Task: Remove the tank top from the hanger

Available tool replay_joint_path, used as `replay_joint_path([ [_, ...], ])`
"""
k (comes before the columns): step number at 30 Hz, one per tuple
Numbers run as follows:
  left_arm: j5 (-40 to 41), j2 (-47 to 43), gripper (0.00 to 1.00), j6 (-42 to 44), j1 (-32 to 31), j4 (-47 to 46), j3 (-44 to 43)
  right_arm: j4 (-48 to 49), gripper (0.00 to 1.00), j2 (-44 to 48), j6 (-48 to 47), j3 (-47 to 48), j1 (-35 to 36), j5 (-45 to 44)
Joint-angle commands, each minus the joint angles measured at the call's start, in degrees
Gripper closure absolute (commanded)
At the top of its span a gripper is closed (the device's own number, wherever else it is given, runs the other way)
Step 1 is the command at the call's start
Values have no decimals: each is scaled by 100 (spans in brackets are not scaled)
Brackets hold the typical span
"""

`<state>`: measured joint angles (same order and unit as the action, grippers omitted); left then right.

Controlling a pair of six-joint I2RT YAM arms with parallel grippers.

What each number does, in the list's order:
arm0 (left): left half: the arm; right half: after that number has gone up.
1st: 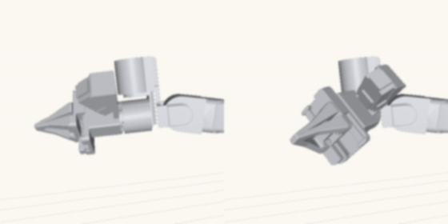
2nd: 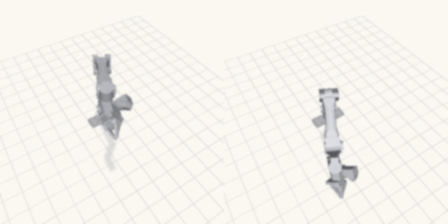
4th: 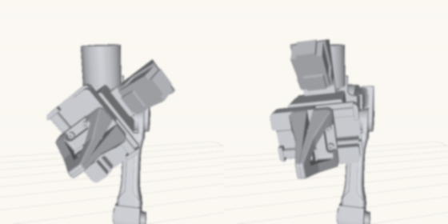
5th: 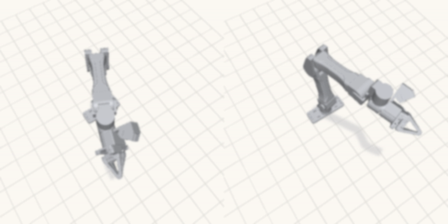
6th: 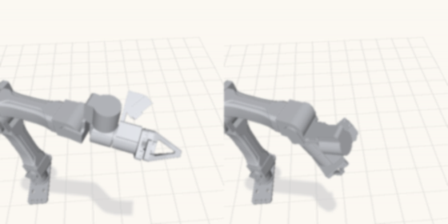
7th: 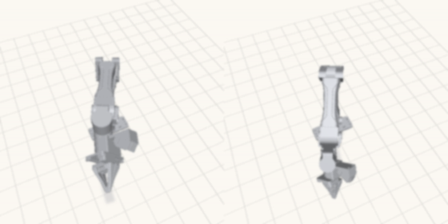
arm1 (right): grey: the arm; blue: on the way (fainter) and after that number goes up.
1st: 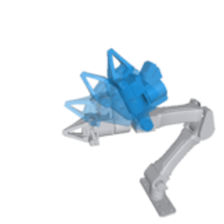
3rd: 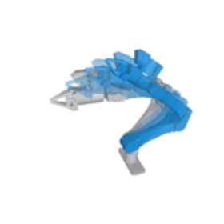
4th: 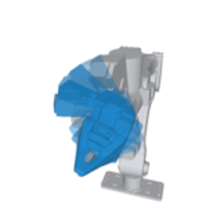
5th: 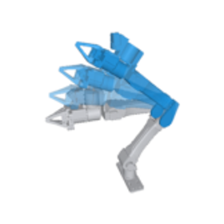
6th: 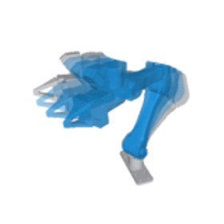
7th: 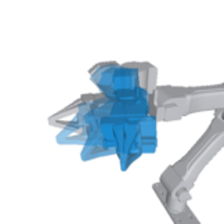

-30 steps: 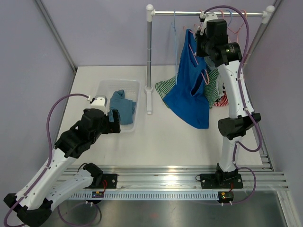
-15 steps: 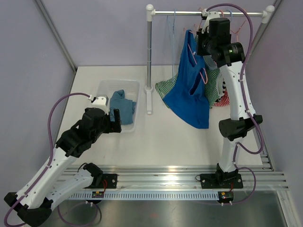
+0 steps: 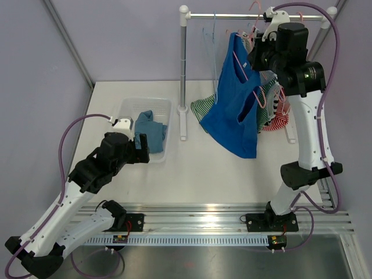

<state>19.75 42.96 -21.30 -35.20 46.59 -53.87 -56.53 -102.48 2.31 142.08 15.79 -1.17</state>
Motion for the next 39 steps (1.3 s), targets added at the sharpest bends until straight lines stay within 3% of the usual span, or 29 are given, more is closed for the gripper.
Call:
replay_joint_path([
  [1, -234, -25, 1, -76, -22, -378, -325, 520, 100, 763, 130, -704, -23, 468],
  [10, -639, 300, 1, -392, -267, -756, -668, 758, 100, 2757, 253, -2351, -23, 793],
  [16, 389, 1161, 1, -446, -1804, -1212, -1757, 205, 100, 3986, 402, -3448, -23, 1381],
  [20, 705, 1811, 1, 177, -2963, -1906, -2548, -23, 100, 4937, 613, -4214, -24, 1611],
  [23, 645, 2418, 1, 749, -3325, -2434, -3138, -400, 100, 5509, 526, -4522, -23, 1541],
  [26, 425, 3014, 1, 1004, -3353, -2839, -3647, -700, 100, 5852, 394, -4645, -32, 1418],
  [30, 30, 3708, 1, 1145, -3353, -3129, -4175, -543, 100, 6239, 472, -5058, -23, 1917],
  [35, -533, 4123, 1, 1154, -3353, -3560, -4255, -280, 100, 6538, 552, -5155, -15, 2384],
  [39, -411, 4300, 7, 1146, -3353, -3613, -4185, -113, 100, 6653, 674, -5182, -23, 2350],
])
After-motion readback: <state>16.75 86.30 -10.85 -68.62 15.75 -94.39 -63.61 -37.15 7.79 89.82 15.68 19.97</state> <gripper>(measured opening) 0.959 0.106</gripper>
